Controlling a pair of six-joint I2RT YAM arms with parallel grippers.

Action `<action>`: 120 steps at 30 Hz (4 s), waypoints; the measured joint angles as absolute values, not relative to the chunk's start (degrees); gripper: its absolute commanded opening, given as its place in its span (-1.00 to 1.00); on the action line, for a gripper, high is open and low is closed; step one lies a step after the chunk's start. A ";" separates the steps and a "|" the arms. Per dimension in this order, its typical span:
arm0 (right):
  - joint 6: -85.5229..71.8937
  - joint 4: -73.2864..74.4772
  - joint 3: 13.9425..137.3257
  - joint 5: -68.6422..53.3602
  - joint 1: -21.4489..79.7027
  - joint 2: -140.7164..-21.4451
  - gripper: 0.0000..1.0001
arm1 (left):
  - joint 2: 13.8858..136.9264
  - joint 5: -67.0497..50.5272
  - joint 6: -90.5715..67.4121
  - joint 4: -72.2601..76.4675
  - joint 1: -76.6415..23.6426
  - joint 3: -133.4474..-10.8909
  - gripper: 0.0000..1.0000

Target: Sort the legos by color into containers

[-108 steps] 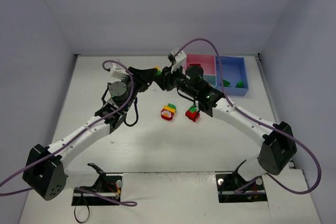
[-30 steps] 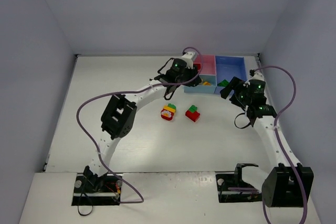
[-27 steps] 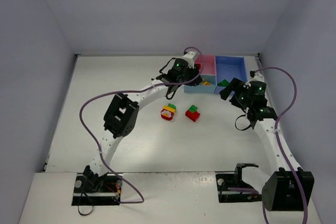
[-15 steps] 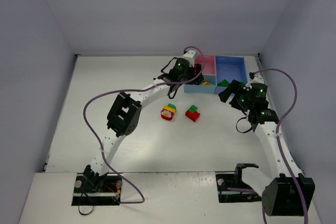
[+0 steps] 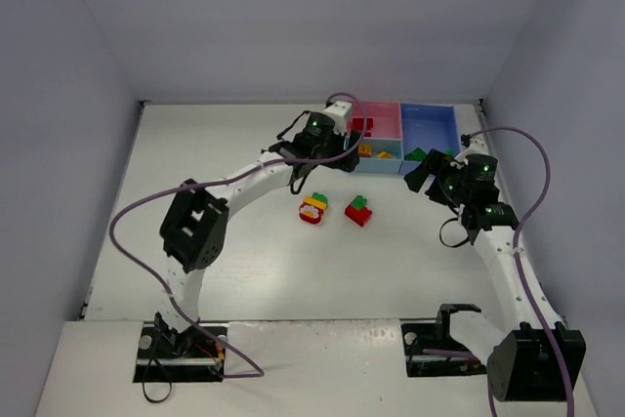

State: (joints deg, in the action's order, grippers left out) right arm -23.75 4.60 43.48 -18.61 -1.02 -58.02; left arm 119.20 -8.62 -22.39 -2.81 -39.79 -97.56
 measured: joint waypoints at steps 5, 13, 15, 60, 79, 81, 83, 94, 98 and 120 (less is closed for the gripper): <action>-23.07 4.54 43.38 -18.57 0.36 -58.02 0.55 | 105.01 -7.03 -19.14 -8.82 -39.79 -87.55 0.58; -22.46 4.75 40.95 -18.46 3.86 -58.08 0.56 | 96.97 -6.11 -18.72 -12.60 -39.79 -72.38 0.60; -22.44 4.80 40.75 -18.44 4.23 -58.35 0.56 | 98.56 -6.11 -18.94 -14.15 -39.79 -71.33 0.61; -21.54 4.54 43.81 -24.03 9.28 -63.79 0.54 | 99.39 2.76 -15.44 -7.11 -42.33 -60.36 -0.68; -21.58 3.84 63.00 -42.92 24.60 -80.31 0.46 | 71.42 -9.15 11.99 20.93 -42.33 -38.70 -0.68; -21.54 3.79 63.24 -42.87 25.98 -81.54 0.45 | 70.26 -9.74 13.23 21.56 -42.33 -38.52 -0.68; -21.45 3.86 63.22 -42.87 27.14 -82.56 0.43 | 69.32 -10.35 13.76 22.11 -42.33 -38.44 -0.68; -21.32 3.64 64.10 -42.24 28.64 -84.14 0.31 | 67.16 -12.86 14.63 23.14 -42.33 -35.73 -0.68; -21.32 3.18 64.53 -42.19 28.88 -84.14 0.23 | 67.13 -13.54 14.63 23.03 -42.33 -35.73 -0.68; -20.95 1.74 65.06 -41.95 30.15 -84.14 -1.00 | 67.11 -13.89 14.28 23.20 -42.33 -35.70 -0.68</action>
State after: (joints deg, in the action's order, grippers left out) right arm -20.95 1.74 65.06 -41.95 30.15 -84.14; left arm 67.11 -13.89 14.28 23.20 -42.33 -35.70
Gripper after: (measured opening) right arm 0.328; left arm 0.575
